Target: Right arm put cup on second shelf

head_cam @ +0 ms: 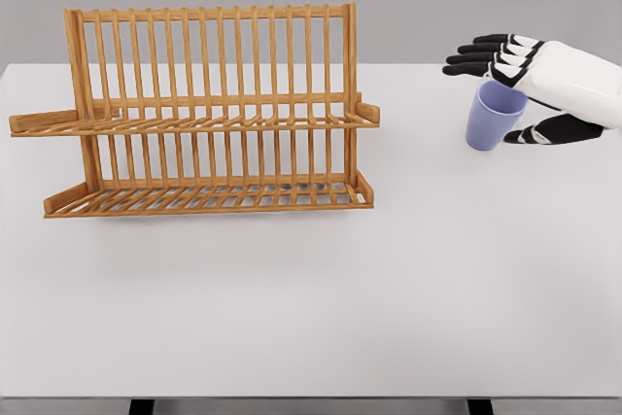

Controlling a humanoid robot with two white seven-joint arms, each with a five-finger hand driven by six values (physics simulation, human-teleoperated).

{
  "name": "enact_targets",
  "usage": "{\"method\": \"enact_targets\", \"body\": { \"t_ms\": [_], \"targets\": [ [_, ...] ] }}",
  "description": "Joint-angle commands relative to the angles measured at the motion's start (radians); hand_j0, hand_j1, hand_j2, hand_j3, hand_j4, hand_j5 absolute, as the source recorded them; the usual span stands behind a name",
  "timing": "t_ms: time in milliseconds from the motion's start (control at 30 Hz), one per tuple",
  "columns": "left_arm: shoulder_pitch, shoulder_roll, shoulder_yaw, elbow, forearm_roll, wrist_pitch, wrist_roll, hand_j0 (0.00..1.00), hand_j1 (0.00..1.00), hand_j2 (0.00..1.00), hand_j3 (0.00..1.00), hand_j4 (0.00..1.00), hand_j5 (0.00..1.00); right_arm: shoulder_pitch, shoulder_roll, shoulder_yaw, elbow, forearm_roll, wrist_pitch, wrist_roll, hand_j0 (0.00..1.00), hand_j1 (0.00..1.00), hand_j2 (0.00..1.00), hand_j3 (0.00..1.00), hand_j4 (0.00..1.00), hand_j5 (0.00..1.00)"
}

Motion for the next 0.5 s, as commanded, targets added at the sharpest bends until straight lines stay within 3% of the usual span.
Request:
{"method": "enact_targets", "body": {
  "t_ms": [0, 133, 200, 267, 367, 467],
  "targets": [
    [0.0, 0.0, 0.0, 0.0, 0.0, 0.0, 0.0, 1.0, 1.0, 1.0, 1.0, 1.0, 1.0, 0.0, -0.003, 0.0, 0.0, -0.009, 0.001, 0.001, 1.0, 1.0, 1.0, 1.0, 1.0, 1.0],
    [0.0, 0.0, 0.0, 0.0, 0.0, 0.0, 0.0, 1.0, 1.0, 1.0, 1.0, 1.0, 1.0, 0.0, 0.003, -0.008, 0.004, 0.002, 0.001, 0.005, 1.0, 1.0, 1.0, 1.0, 1.0, 1.0],
    [0.0, 0.0, 0.0, 0.0, 0.0, 0.0, 0.0, 1.0, 1.0, 1.0, 1.0, 1.0, 1.0, 0.005, 0.01, -0.06, 0.014, -0.011, 0.001, 0.082, 1.0, 1.0, 1.0, 1.0, 1.0, 1.0],
    [0.0, 0.0, 0.0, 0.0, 0.0, 0.0, 0.0, 1.0, 1.0, 1.0, 1.0, 1.0, 1.0, 0.031, 0.003, -0.079, 0.05, -0.175, 0.001, 0.145, 1.0, 1.0, 1.0, 1.0, 1.0, 1.0],
    [0.0, 0.0, 0.0, 0.0, 0.0, 0.0, 0.0, 1.0, 1.0, 1.0, 1.0, 1.0, 1.0, 0.043, 0.01, -0.08, 0.135, -0.388, 0.001, 0.369, 1.0, 1.0, 1.0, 1.0, 1.0, 1.0],
    [0.0, 0.0, 0.0, 0.0, 0.0, 0.0, 0.0, 1.0, 1.0, 1.0, 1.0, 1.0, 1.0, 0.043, 0.011, -0.082, 0.166, -0.426, 0.001, 0.369, 1.0, 1.0, 1.0, 1.0, 1.0, 1.0]
  ]
}}
